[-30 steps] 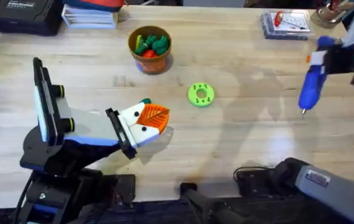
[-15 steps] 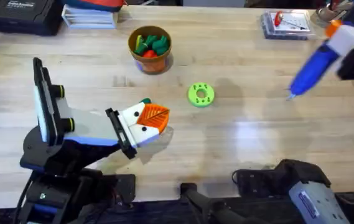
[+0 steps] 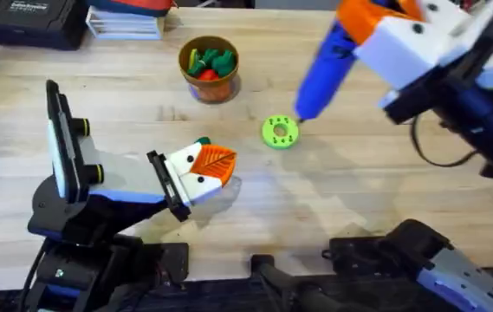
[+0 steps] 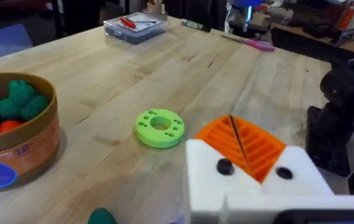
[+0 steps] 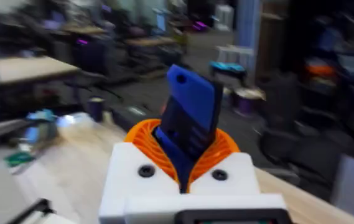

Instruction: Pick up the gripper from the table and insert it into the empty holder that is missing its gripper. Then pick up a screw, insert it into the mounting hole, and use the screwdriver to tighten it. Finally, clean up the table by picking up the vegetable and placing it into the bucket.

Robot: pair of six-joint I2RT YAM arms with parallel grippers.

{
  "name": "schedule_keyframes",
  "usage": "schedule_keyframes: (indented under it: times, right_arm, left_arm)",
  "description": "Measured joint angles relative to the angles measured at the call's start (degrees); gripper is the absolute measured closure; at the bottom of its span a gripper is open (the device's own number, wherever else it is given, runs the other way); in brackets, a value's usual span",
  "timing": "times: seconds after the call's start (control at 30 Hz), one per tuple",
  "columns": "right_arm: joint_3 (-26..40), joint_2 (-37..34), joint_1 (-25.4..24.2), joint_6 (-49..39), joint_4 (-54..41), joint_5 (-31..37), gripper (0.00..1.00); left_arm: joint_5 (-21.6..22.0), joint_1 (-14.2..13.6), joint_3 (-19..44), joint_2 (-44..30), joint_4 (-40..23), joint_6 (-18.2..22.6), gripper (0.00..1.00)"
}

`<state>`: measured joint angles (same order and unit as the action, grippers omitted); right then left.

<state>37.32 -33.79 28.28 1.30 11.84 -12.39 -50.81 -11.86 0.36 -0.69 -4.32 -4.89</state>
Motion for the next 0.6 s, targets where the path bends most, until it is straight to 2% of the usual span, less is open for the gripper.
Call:
schedule_keyframes:
  times: [0.07, 0.1, 0.13, 0.37, 0.6]
  right_arm:
    - [0.0, -2.19, 4.83, 0.04, 4.82, -0.35, 0.976]
    - [0.0, -6.91, 12.62, 0.02, 13.26, -0.58, 0.976]
    - [0.0, -11.08, 17.6, 0.02, 18.82, -0.65, 0.976]
    - [-0.02, -21.6, 24.81, -1.81, 29.5, -0.8, 0.976]
    - [-0.02, -27.56, 27.7, -7.28, 34.78, -0.98, 0.976]
  left_arm:
    - [-0.02, 0.0, 0.0, 0.0, 0.0, 0.0, 0.995]
    - [0.0, 0.0, 0.0, 0.0, 0.0, 0.0, 0.995]
    - [0.0, 0.0, 0.0, 0.0, 0.0, 0.0, 0.995]
    - [0.0, 0.0, 0.0, 0.0, 0.0, 0.0, 0.995]
    - [0.0, 0.0, 0.0, 0.0, 0.0, 0.0, 0.995]
